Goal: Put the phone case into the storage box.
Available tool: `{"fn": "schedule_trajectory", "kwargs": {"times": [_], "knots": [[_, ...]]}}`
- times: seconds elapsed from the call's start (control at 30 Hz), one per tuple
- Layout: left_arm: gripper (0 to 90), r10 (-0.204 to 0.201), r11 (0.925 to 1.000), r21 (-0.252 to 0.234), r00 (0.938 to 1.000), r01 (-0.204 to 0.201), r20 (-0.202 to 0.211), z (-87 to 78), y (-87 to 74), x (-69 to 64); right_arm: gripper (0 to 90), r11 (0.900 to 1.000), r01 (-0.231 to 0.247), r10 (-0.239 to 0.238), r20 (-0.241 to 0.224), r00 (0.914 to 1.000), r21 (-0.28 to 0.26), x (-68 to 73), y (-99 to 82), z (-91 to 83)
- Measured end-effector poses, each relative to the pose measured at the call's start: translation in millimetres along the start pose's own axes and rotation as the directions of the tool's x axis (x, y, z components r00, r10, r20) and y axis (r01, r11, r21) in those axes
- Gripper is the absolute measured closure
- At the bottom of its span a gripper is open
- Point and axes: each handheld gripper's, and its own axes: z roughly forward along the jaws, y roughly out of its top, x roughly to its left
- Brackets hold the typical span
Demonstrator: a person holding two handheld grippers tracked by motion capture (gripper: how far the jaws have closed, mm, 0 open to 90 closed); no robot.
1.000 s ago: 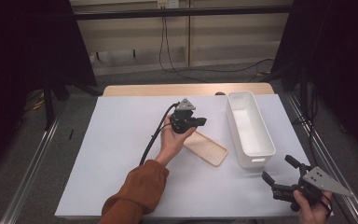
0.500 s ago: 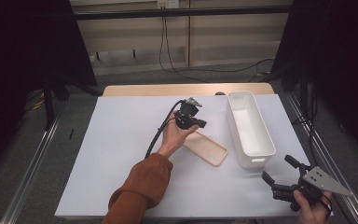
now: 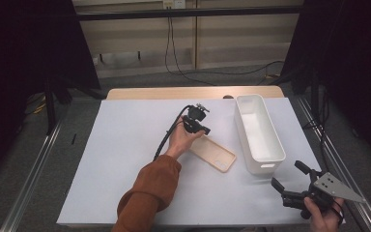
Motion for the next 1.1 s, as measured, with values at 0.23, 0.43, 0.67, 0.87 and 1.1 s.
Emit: {"fn": "schedule_trajectory", "kwargs": {"times": [0.23, 0.43, 0.67, 0.87, 1.1], "knots": [[90.0, 0.026, 0.9992, 0.031, 0.9996, -0.026, -0.014, 5.3, -2.8, 0.2, 0.0, 1.0000, -0.003, 0.003, 0.000, 1.0000, 0.000, 0.3, -0.1, -0.3], [90.0, 0.031, 0.9991, 0.030, 0.9993, -0.030, -0.021, 4.7, -4.1, -2.3, 0.0, 1.0000, 0.003, -0.003, -0.001, 1.0000, 0.002, -0.1, -0.3, -0.7], [90.0, 0.054, 0.9972, 0.053, 0.9984, -0.054, -0.015, 0.5, -6.6, -2.1, 0.0, 1.0000, -0.001, 0.001, -0.002, 1.0000, 0.004, 0.1, -0.4, -0.6], [90.0, 0.043, 0.9978, 0.050, 0.9991, -0.042, -0.007, -3.8, -12.5, -2.1, 0.0, 1.0000, 0.001, -0.001, -0.001, 1.0000, 0.003, -0.1, -0.4, -0.9], [90.0, 0.060, 0.9964, 0.060, 0.9982, -0.060, 0.003, -7.7, -17.0, -4.1, 0.0, 1.0000, 0.002, -0.002, 0.004, 1.0000, 0.003, 0.3, -0.3, -0.7]]}}
